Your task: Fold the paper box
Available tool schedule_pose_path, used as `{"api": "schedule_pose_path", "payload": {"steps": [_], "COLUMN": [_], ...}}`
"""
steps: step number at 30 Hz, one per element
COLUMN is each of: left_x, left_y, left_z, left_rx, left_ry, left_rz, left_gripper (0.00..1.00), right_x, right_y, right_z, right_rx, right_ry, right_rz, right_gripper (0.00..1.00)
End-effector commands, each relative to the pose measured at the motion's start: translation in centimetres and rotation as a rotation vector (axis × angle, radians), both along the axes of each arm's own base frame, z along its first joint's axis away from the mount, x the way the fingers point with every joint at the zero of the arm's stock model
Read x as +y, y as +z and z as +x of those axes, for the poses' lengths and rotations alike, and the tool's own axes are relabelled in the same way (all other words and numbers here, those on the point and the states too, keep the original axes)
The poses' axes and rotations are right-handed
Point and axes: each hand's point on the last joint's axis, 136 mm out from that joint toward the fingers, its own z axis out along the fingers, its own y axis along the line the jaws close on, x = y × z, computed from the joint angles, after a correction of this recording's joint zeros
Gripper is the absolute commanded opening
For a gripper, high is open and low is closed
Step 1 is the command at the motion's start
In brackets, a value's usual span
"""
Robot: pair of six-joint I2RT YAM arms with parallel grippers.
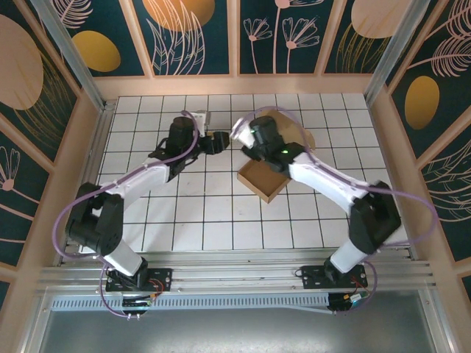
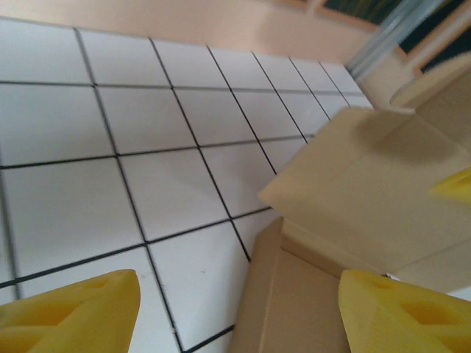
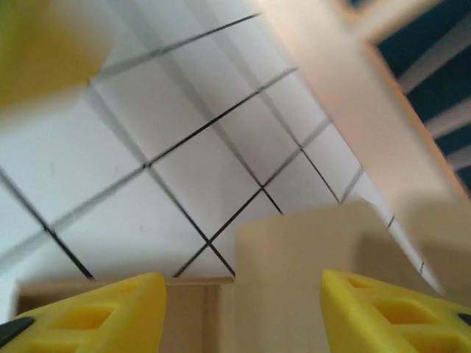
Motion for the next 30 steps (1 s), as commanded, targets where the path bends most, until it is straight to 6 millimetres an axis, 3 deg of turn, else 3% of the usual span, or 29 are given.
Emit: {"api": "schedule_pose_path", "payload": {"steps": [1,3,6,11,15,20,22,25,30], "left_x": [-3.2,-4.2,-4.7,-4.1,-3.9,-3.2,-3.0,-2.6,-0.5], "left_y": [-1.0,-0.6,0.1,-0.3,-0.6,-0.8,-0.9,-1.1,-1.1], "left_z": [-1.4,-1.6,-2.1,-3.7,-6.0,-7.4,-7.4,-6.8,-5.0], "left_rx": [0.0,-0.024,-0.066,-0.079,-0.074,-0.065,-0.064,-0.063,-0.061], "left_ry": [-0.122,-0.159,-0.21,-0.267,-0.313,-0.289,-0.274,-0.227,-0.048], "left_rz": [0.087,0.076,0.063,0.164,0.227,0.186,0.177,0.186,0.209], "left_gripper": [0.7,0.7,0.71,0.73,0.75,0.76,0.77,0.78,0.78], "right_x": [-7.0,-10.7,-12.3,-12.1,-12.3,-10.9,-10.9,-10.8,-10.8], "right_y": [0.0,-4.3,-7.9,-12.5,-15.6,-17.1,-17.2,-16.9,-16.0], "right_z": [-4.0,-7.0,-9.2,-8.8,-7.4,-5.2,-4.5,-2.4,2.1], "right_rx": [0.255,0.459,0.598,0.711,0.731,0.718,0.67,0.564,0.376], "right_ry": [-0.562,-0.78,-0.86,-0.939,-1.018,-0.966,-0.955,-0.876,-0.701], "right_rz": [0.705,0.852,0.918,1.017,0.964,0.924,0.913,0.855,0.63], "right_gripper": [0.57,0.56,0.55,0.59,0.61,0.58,0.52,0.46,0.45]}}
